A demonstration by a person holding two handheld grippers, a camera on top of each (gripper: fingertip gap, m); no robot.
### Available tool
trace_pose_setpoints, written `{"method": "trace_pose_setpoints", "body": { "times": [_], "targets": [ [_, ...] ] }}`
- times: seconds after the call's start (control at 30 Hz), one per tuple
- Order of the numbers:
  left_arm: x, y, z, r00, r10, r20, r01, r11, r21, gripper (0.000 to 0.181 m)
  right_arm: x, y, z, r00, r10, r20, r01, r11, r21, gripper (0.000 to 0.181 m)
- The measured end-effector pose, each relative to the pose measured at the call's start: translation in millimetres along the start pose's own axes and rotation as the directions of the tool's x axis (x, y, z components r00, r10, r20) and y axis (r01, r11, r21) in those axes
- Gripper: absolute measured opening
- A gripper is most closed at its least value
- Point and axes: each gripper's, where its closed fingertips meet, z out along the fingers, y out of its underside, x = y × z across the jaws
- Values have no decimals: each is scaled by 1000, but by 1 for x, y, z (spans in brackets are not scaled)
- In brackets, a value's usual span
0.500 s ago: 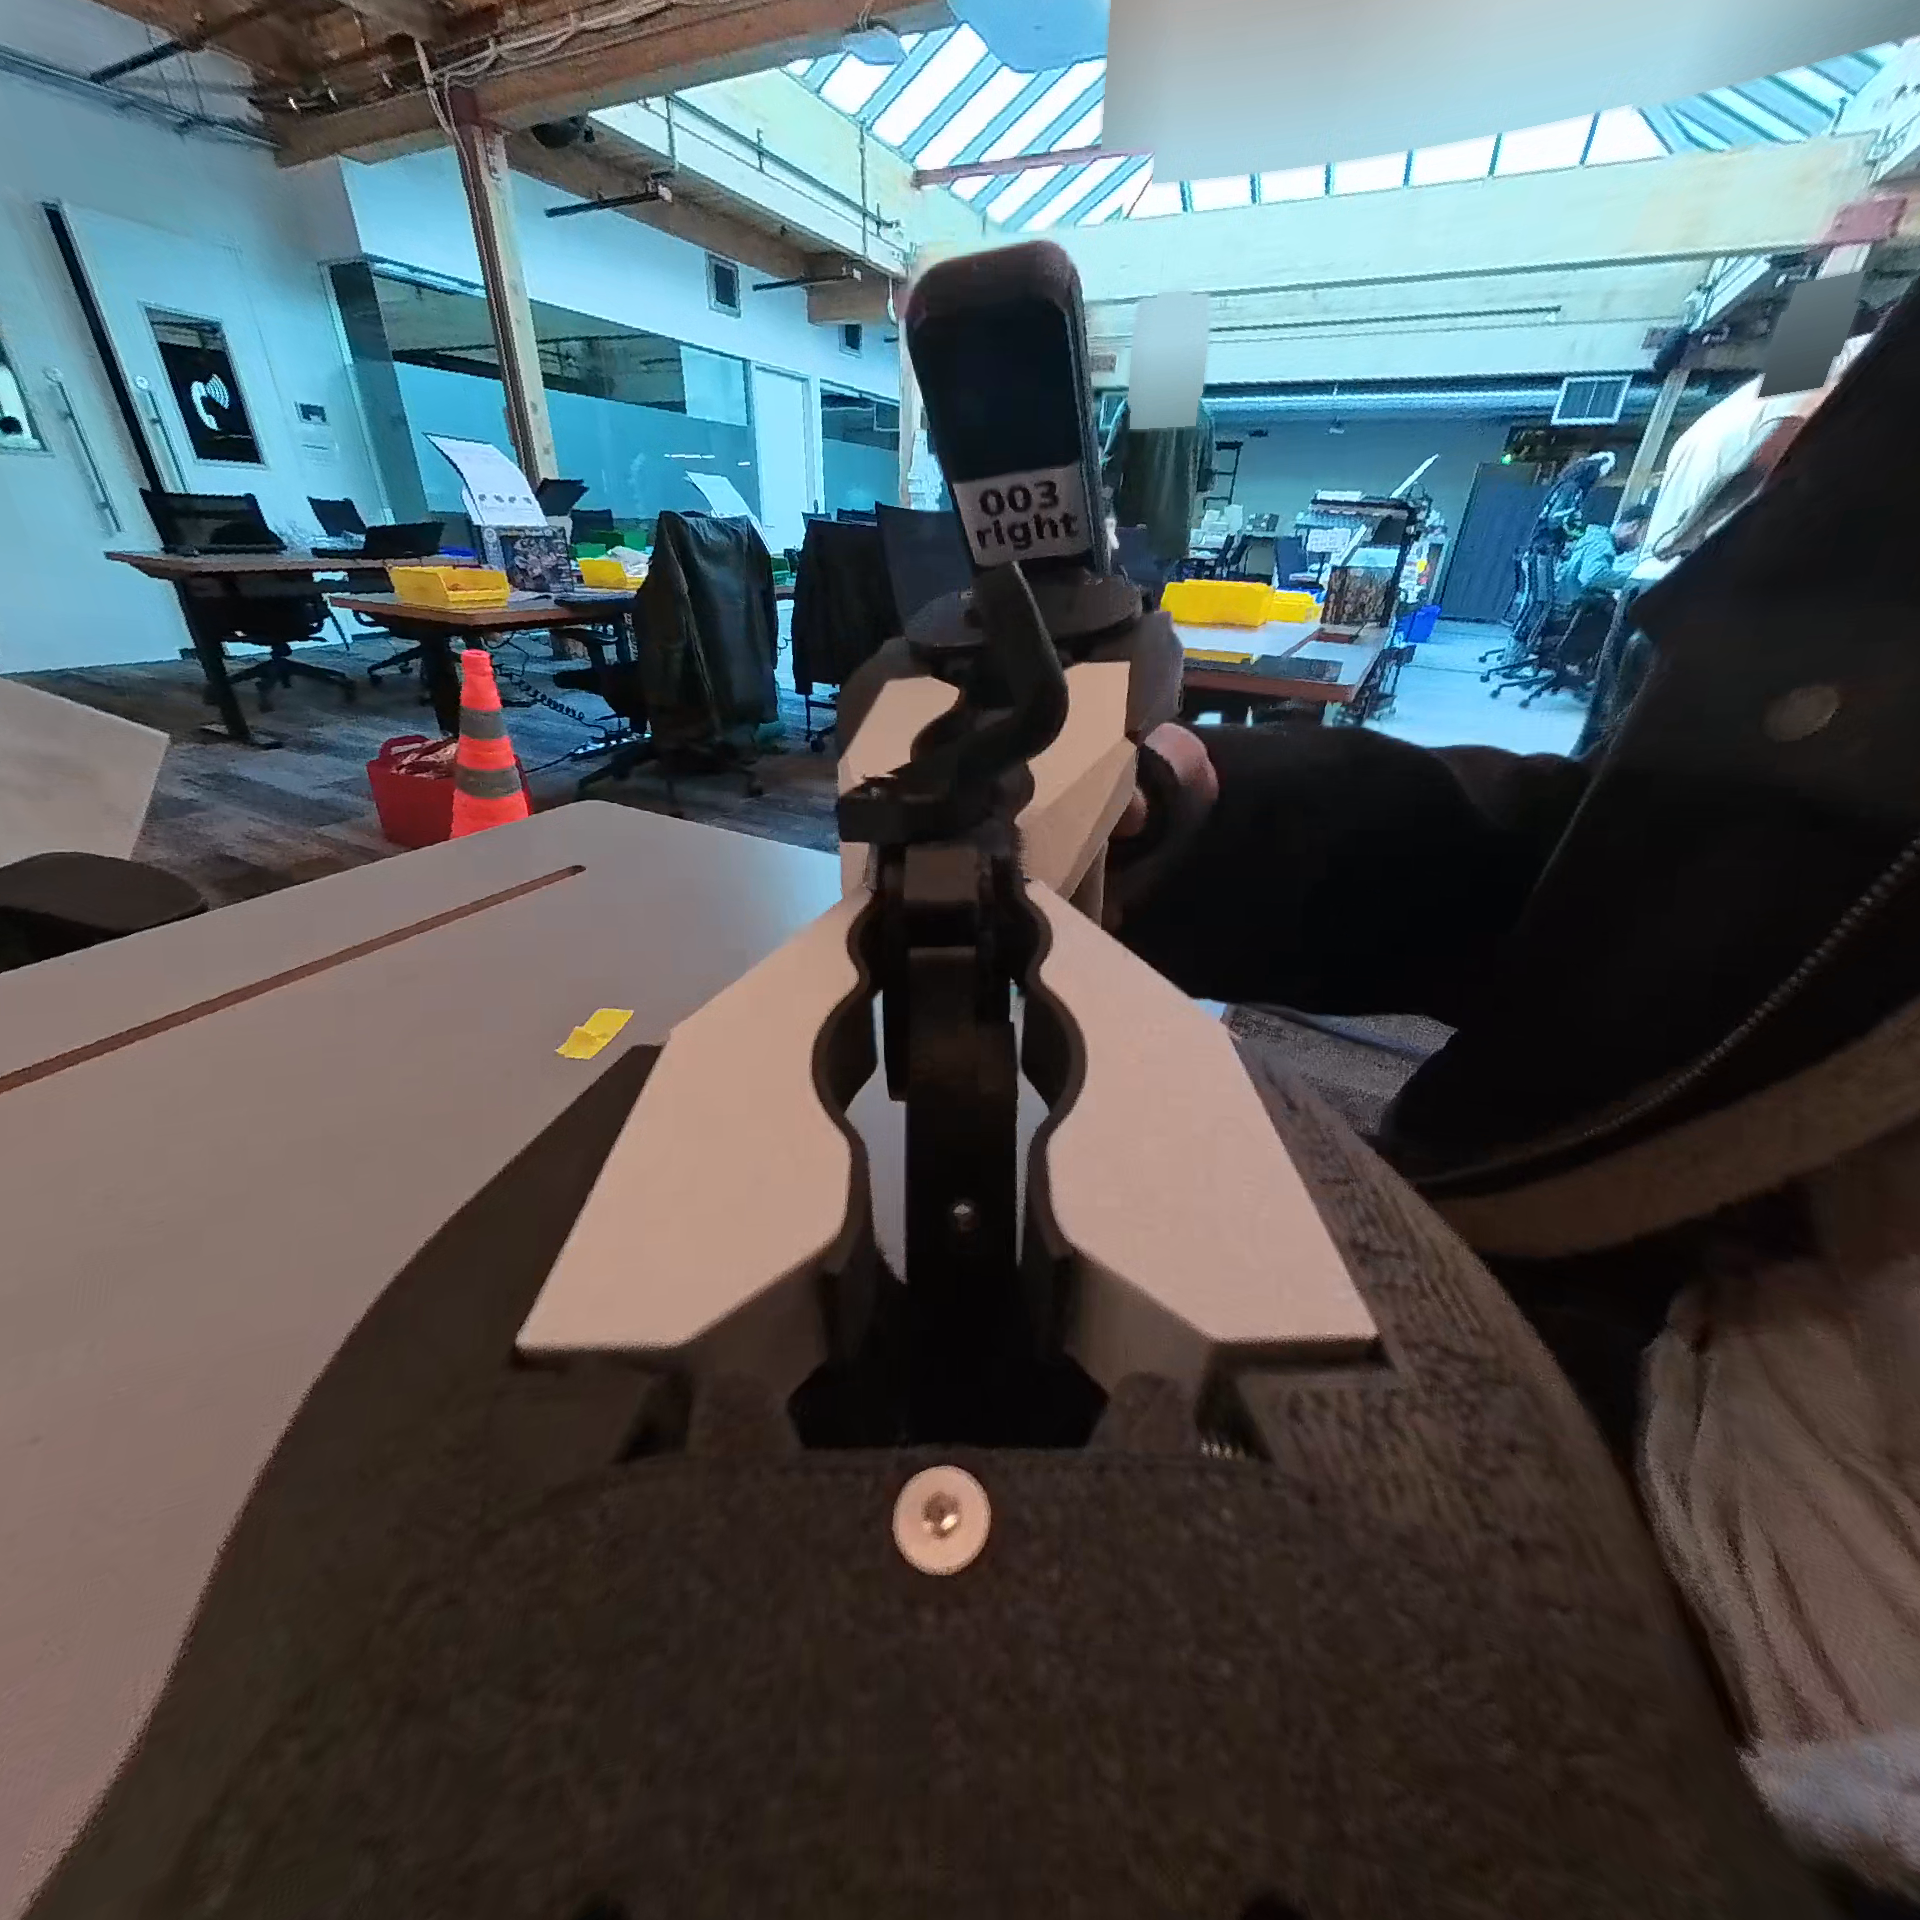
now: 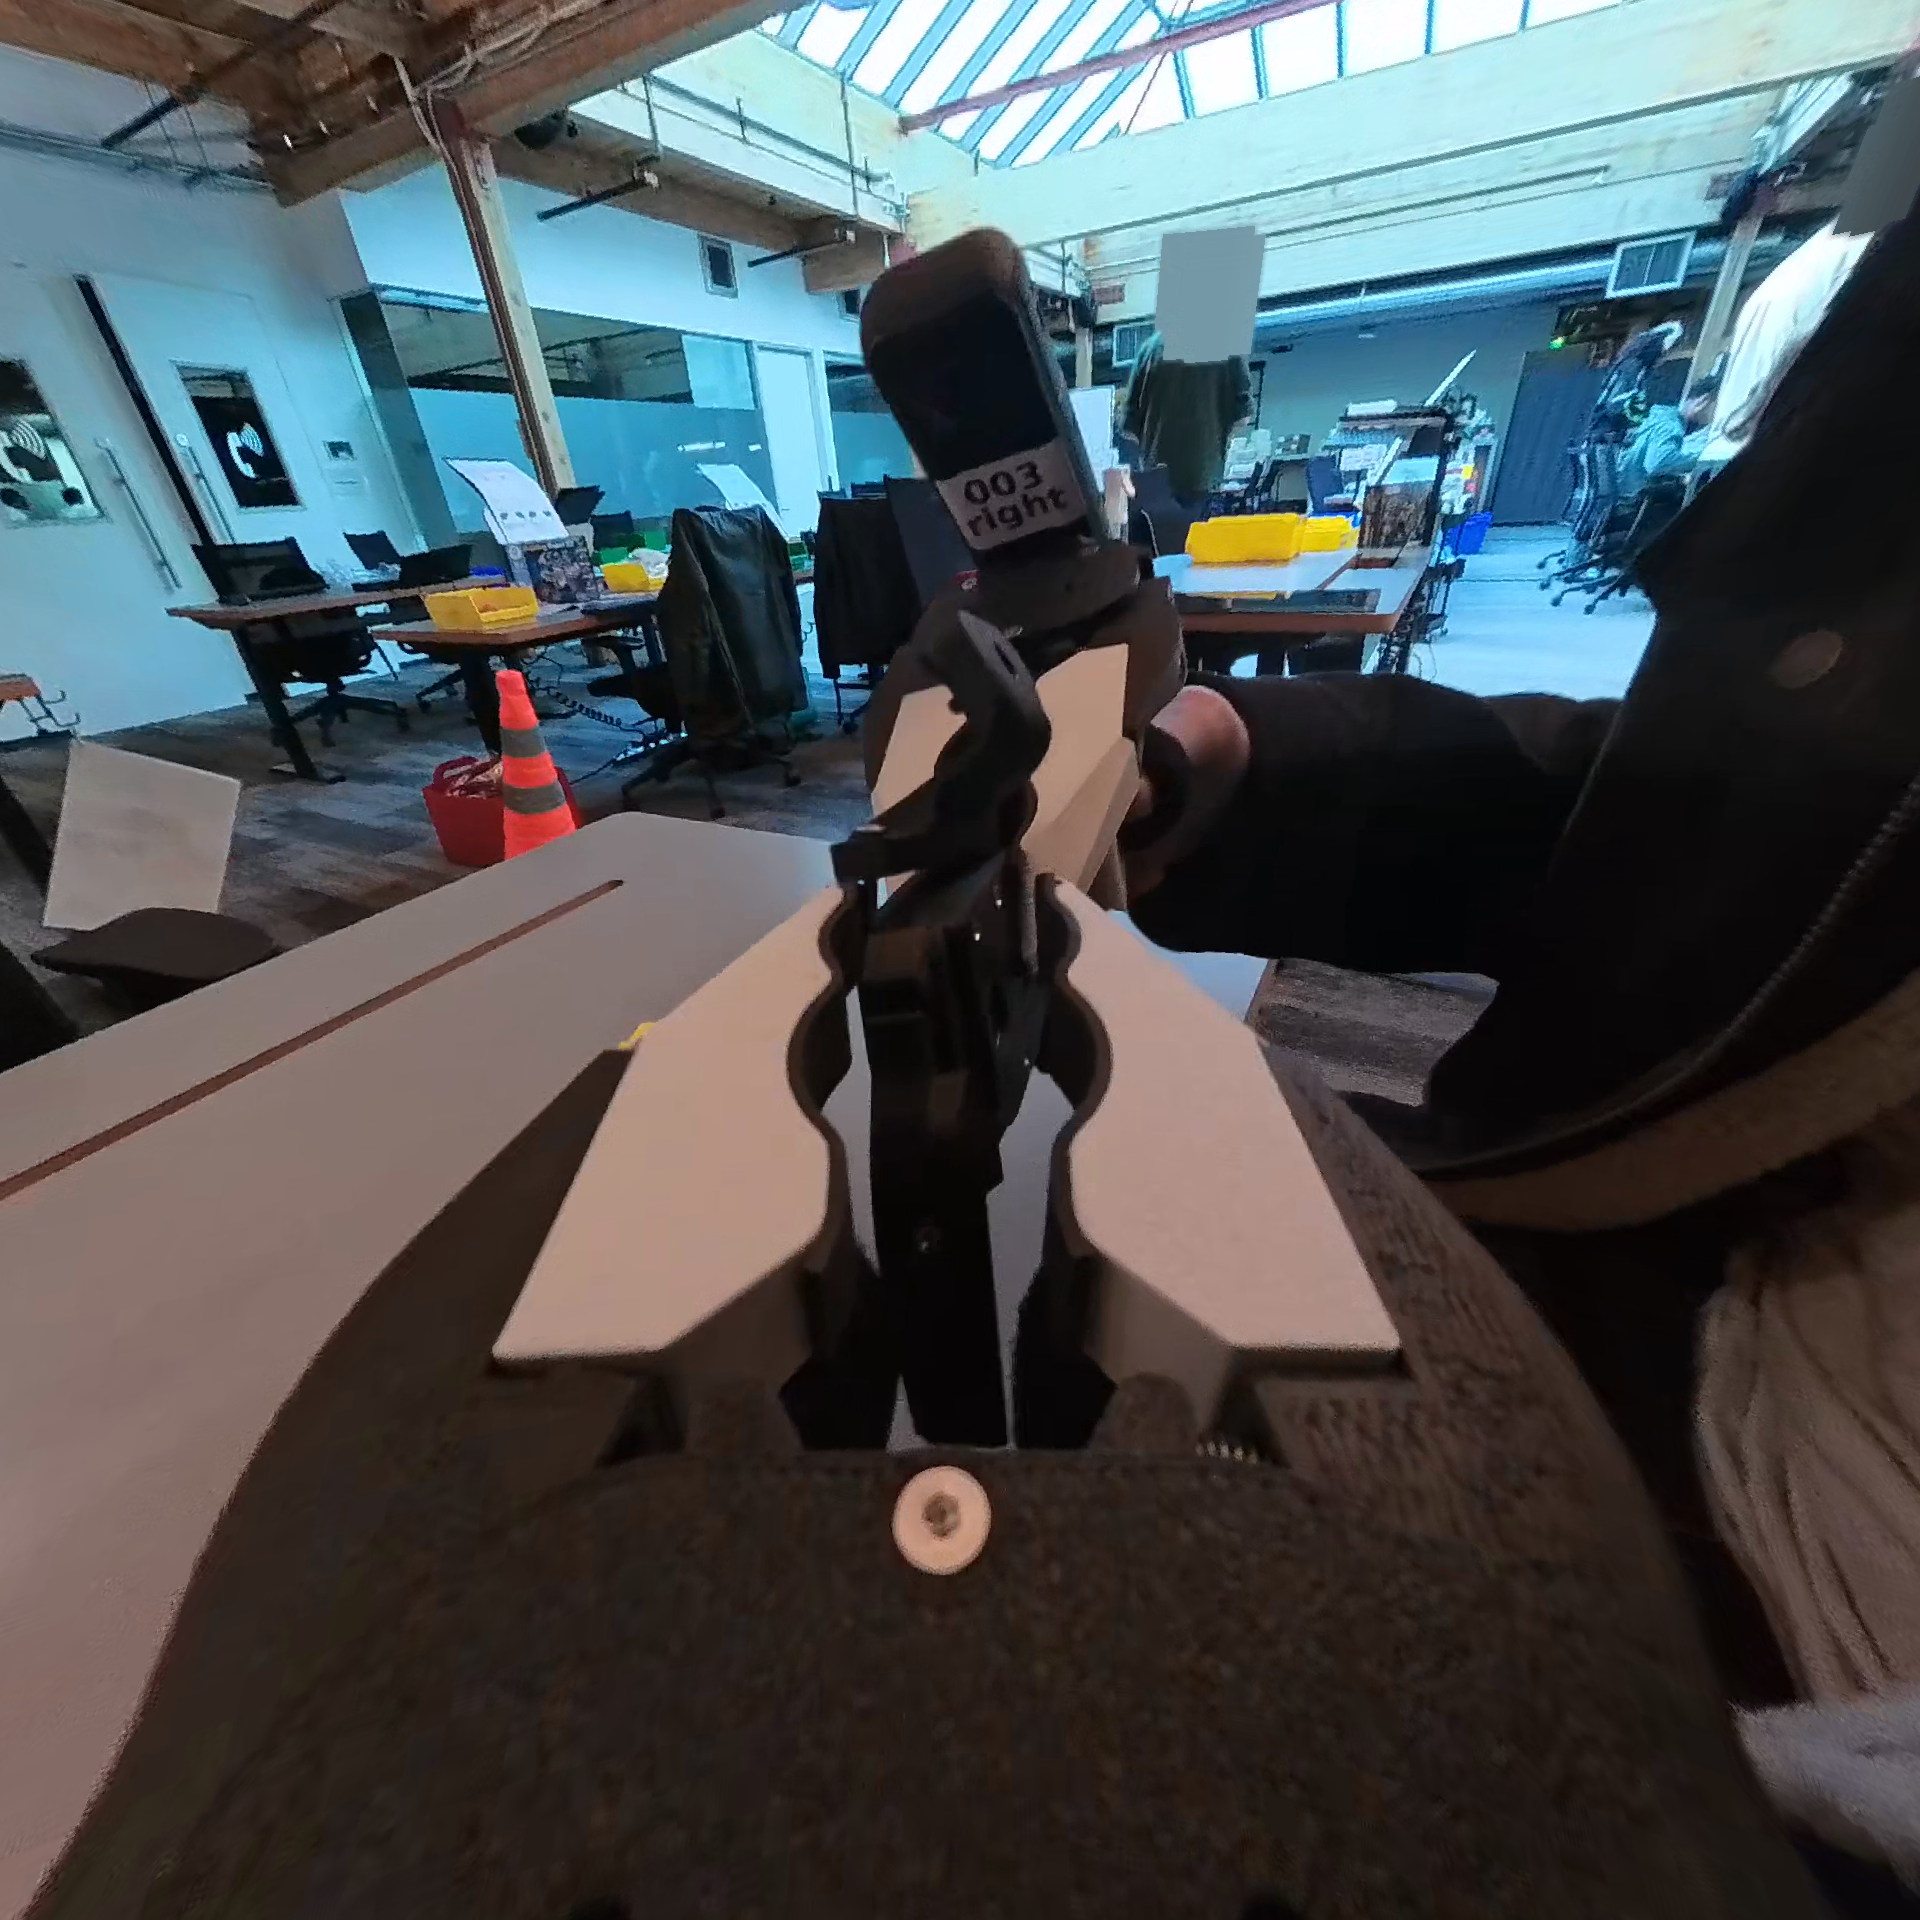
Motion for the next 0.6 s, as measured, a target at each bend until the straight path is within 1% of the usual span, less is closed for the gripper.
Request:
{"method": "trace_pose_setpoints", "body": {
  "times": [0.07,0.17,0.6],
  "targets": [
    [-1,-2,0,1000,-2,11,2,1000,5,32,-1,-3,-1,1000,2,6,-2,1000,18,22],
    [-5,-1,-2,1000,-4,31,4,1000,6,32,3,-2,-2,1000,2,-18,-2,1000,12,22],
    [-3,-9,-6,999,24,33,-25,999,31,32,3,-8,-8,1000,-5,-10,5,999,54,22]
  ]
}}
